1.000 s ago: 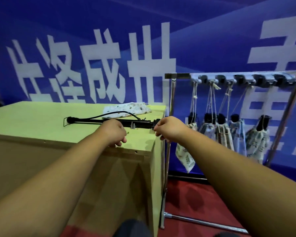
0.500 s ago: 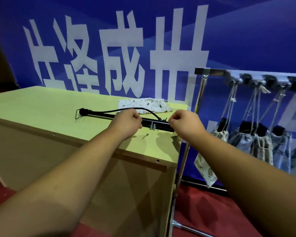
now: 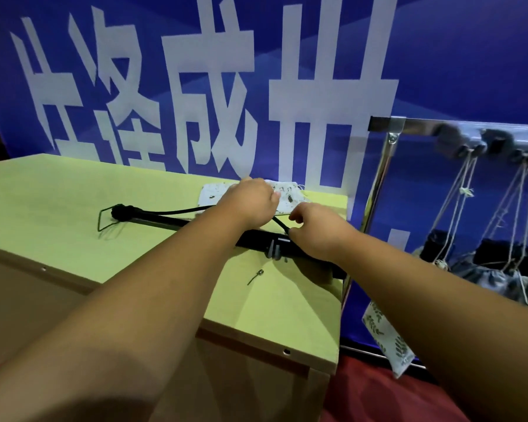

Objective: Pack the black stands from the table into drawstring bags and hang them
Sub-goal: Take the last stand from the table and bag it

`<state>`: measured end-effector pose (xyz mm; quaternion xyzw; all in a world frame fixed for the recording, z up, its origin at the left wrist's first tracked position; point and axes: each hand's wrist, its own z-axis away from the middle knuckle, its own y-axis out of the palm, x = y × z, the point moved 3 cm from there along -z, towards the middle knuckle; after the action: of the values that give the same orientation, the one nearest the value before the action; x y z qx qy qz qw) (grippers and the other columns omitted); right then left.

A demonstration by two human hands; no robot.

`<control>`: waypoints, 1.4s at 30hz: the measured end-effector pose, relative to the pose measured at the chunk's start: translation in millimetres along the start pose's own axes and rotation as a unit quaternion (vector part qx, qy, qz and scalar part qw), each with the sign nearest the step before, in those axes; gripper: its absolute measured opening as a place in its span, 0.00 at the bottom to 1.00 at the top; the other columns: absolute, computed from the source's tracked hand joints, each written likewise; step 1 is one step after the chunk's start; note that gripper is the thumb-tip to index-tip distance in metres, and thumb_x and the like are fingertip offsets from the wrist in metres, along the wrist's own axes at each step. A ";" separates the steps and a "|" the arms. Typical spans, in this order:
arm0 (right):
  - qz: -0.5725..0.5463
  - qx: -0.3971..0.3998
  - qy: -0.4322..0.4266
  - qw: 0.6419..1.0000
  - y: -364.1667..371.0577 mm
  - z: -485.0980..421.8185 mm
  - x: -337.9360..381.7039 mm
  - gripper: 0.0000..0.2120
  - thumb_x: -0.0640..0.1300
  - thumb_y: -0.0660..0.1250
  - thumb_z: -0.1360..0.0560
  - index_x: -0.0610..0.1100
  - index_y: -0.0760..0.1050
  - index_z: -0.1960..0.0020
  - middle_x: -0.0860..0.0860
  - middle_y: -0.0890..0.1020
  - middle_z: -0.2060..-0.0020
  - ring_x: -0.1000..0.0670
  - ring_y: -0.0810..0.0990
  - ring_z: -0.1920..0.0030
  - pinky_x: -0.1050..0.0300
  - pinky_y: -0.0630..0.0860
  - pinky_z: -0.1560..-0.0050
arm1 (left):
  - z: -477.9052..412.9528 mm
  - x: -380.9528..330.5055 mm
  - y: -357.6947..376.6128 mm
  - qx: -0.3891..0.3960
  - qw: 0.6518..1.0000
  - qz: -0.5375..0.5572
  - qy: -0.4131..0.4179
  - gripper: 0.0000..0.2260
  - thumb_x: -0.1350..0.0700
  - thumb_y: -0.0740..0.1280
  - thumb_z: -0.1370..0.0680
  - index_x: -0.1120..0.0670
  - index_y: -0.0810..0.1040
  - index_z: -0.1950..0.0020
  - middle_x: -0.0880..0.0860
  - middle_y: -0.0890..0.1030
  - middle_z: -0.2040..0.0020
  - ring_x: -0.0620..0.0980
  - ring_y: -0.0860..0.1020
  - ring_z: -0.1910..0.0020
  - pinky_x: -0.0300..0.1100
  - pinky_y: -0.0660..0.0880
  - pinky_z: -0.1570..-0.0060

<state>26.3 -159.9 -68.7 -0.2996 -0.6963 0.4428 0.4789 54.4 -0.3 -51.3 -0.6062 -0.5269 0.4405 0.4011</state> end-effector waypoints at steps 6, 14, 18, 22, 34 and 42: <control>-0.009 -0.003 0.029 1.000 13.0 -14.2 -17.4 0.17 0.51 0.66 0.17 0.44 0.77 0.32 0.46 0.83 0.43 0.46 0.81 0.47 0.46 0.83 0.42 | -24.5 -5.5 45.4 0.162 0.979 0.080 -0.092 0.34 0.34 0.44 0.14 0.54 0.73 0.22 0.59 0.71 0.21 0.61 0.70 0.24 0.58 0.65 0.24; -0.092 -0.090 0.038 0.991 8.1 -0.8 -14.9 0.11 0.46 0.67 0.18 0.43 0.79 0.38 0.50 0.79 0.51 0.52 0.79 0.55 0.55 0.80 0.57 | -32.0 -12.9 30.4 0.080 0.989 0.087 -0.084 0.26 0.44 0.45 0.11 0.52 0.65 0.17 0.55 0.64 0.17 0.59 0.63 0.19 0.56 0.61 0.21; -0.195 -0.117 0.049 0.972 -12.7 9.1 -14.8 0.16 0.46 0.65 0.16 0.43 0.75 0.30 0.50 0.80 0.46 0.51 0.80 0.53 0.58 0.77 0.60 | -17.4 -18.4 -16.9 -0.111 0.961 0.249 -0.038 0.22 0.47 0.54 0.11 0.48 0.65 0.16 0.43 0.62 0.16 0.50 0.60 0.18 0.49 0.59 0.21; -0.280 -0.154 0.100 0.942 -48.3 24.2 -14.4 0.37 0.53 0.70 0.20 0.44 0.59 0.18 0.48 0.76 0.41 0.45 0.82 0.45 0.48 0.79 0.49 | 13.7 -38.6 -72.7 -0.172 0.926 0.335 0.027 0.21 0.50 0.60 0.12 0.47 0.70 0.18 0.41 0.68 0.19 0.41 0.65 0.21 0.40 0.61 0.23; -0.257 -0.254 -0.004 0.932 -155.7 145.3 16.9 0.11 0.41 0.59 0.21 0.50 0.79 0.48 0.51 0.83 0.57 0.48 0.81 0.55 0.51 0.78 0.57 | 131.6 -137.9 -205.3 -0.074 0.855 0.512 0.042 0.16 0.41 0.63 0.15 0.50 0.82 0.37 0.50 0.86 0.45 0.49 0.84 0.44 0.46 0.83 0.45; -0.235 -0.268 0.025 0.934 -216.3 206.9 12.8 0.15 0.45 0.62 0.21 0.37 0.75 0.62 0.36 0.82 0.66 0.37 0.81 0.65 0.43 0.79 0.60 | 180.6 -176.8 -229.4 0.021 0.888 0.460 0.003 0.22 0.46 0.73 0.21 0.55 0.75 0.32 0.56 0.85 0.45 0.54 0.86 0.48 0.53 0.85 0.45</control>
<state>-169.6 -310.0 101.0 -0.2559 -0.8274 0.1069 0.4883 -194.0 -143.4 134.1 -0.7738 -0.1782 0.5844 0.1674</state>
